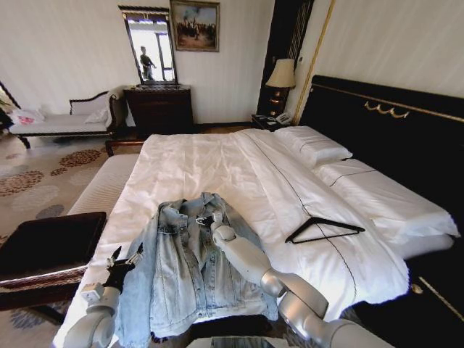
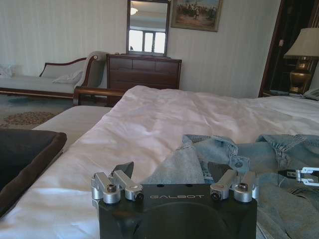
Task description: Pick up the clothes from the bed and hang them on the clothes hanger.
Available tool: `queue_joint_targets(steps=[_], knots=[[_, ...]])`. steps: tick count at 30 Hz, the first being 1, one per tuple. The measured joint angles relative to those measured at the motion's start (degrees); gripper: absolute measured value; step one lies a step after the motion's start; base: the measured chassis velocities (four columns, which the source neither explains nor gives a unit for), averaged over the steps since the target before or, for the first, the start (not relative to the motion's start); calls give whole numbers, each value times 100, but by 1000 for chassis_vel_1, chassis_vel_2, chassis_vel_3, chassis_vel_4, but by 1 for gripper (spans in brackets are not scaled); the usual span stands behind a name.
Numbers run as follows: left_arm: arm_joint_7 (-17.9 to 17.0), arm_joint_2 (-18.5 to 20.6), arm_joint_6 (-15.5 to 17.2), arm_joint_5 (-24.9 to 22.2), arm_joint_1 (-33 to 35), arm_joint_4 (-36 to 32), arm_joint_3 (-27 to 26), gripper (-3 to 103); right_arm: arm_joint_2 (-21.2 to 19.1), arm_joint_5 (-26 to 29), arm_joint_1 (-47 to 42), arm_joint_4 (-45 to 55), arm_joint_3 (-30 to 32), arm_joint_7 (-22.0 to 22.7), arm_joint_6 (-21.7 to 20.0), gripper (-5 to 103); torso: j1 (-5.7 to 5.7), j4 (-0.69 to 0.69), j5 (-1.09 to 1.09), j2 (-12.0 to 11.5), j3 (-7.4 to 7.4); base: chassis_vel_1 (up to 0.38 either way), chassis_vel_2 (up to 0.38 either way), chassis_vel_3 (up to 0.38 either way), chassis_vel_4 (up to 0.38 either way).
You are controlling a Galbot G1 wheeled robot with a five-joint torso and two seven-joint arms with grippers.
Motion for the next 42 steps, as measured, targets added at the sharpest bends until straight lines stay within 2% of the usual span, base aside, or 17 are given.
queue_joint_targets(steps=[4,7,9,12,14,15,19,21,22,24,25,29,31,33,36,38,42], knots=[[0,-1,0,-16,-14,14,-3,85,-1,-35,115,-184,-23,-46,56,101,1,0,0,0,1,0,0,0,0],[0,-16,20,-46,-56,20,-16,84,-2,89,153,-192,-61,-77,76,91,0,0,0,0,1,0,0,0,0],[0,-18,29,-53,-67,20,-16,84,-2,124,152,-167,-84,-87,73,91,0,0,0,0,1,0,0,0,0],[-1,-18,61,-63,-106,19,-8,88,-1,167,130,-115,-172,-133,65,75,0,1,0,0,1,0,0,0,0],[-4,-17,68,-64,-116,19,-4,88,-2,171,129,-115,-189,-145,64,75,0,1,0,0,1,0,0,0,0],[-8,-14,85,-67,-140,19,6,82,-3,192,129,-127,-242,-182,63,69,0,0,0,0,0,0,0,0,0],[-11,-8,106,-74,-156,19,16,85,-3,212,134,-162,-317,-221,62,60,0,0,0,0,1,0,0,0,0],[-12,-3,108,-78,-162,19,17,88,-3,235,137,-171,-332,-233,62,49,0,0,0,0,1,0,0,0,0],[-12,-1,109,-82,-164,23,17,88,-3,252,138,-171,-334,-238,62,49,0,0,0,0,0,0,0,0,0],[-13,3,110,-87,-170,40,17,86,-3,280,139,-170,-336,-252,62,38,0,0,0,0,1,0,0,0,0],[-13,3,110,-87,-170,40,17,86,-3,280,139,-170,-336,-252,62,38,0,0,0,0,1,0,0,0,0],[-14,6,115,-90,-191,66,23,84,-3,353,128,-129,-362,-276,63,16,1,0,0,0,1,0,0,0,0],[-15,6,117,-95,-200,73,24,88,-4,364,118,-115,-377,-287,64,16,0,0,0,0,0,0,0,0,0],[-16,5,120,-110,-203,81,23,86,-4,374,101,-95,-399,-294,66,6,0,0,0,0,0,0,0,0,0],[-16,6,120,-122,-196,85,7,81,-5,387,80,-63,-413,-295,66,1,0,0,0,0,1,0,0,0,0],[-16,1,121,-131,-172,90,-10,88,-5,420,69,-5,-414,-287,66,0,0,0,0,0,1,0,0,0,0],[-16,-7,116,-132,-144,94,-21,84,-5,529,68,184,-353,-224,24,0,0,0,0,0,1,0,0,0,0]])
